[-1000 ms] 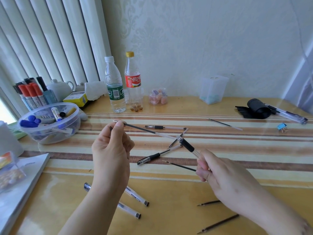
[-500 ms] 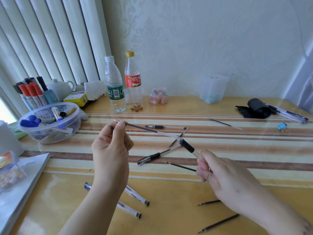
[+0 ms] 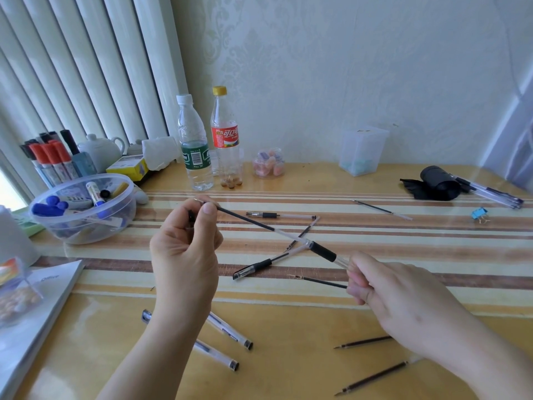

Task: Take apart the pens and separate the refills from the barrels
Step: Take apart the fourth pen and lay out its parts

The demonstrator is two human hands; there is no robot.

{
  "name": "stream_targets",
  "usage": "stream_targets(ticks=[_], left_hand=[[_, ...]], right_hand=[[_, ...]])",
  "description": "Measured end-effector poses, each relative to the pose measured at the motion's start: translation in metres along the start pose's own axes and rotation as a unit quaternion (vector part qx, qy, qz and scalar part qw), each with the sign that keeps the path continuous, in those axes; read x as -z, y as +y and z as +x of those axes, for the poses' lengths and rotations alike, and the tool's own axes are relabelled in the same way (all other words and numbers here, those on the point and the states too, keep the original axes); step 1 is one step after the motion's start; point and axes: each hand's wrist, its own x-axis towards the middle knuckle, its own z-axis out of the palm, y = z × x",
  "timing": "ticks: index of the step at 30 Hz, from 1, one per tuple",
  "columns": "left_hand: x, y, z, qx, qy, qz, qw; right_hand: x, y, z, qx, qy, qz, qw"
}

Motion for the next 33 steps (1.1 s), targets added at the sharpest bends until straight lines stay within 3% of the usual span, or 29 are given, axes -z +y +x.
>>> stream_targets(ticks=[4,7,9,15,21,29,33], left_hand=[[-0.007,0.001,-0.013,-0.078,-0.091,0.085,0.989],[-0.017,0.0,-0.027,-0.089,-0.186,0.116,0.972],[-0.02,0.0,-0.032,-0.083,-0.211,0.125,0.966],[-0.014,0.0,-0.028,-0.065,-0.173,0.133,0.974],[-0.014,-0.002,-0.024,-0.031,-0.167,0.142,0.975],[-0.012,-0.008,-0.023,0.015,-0.189,0.164,0.968],[-0.013,-0.008,-0.022,0.052,-0.208,0.167,0.962]], right_hand=[[-0.002,-0.006,-0.001,0.018,-0.007,0.038,0.999],[-0.011,-0.01,0.0,0.045,0.004,0.065,0.997],[-0.015,-0.012,0.001,0.05,0.013,0.087,0.995],[-0.005,-0.001,0.006,-0.033,0.055,0.168,0.984],[-0.01,0.047,0.018,-0.118,0.053,-0.057,0.99],[-0.004,0.037,0.017,-0.108,0.018,-0.125,0.986],[-0.007,0.039,0.014,-0.084,0.081,-0.045,0.992]])
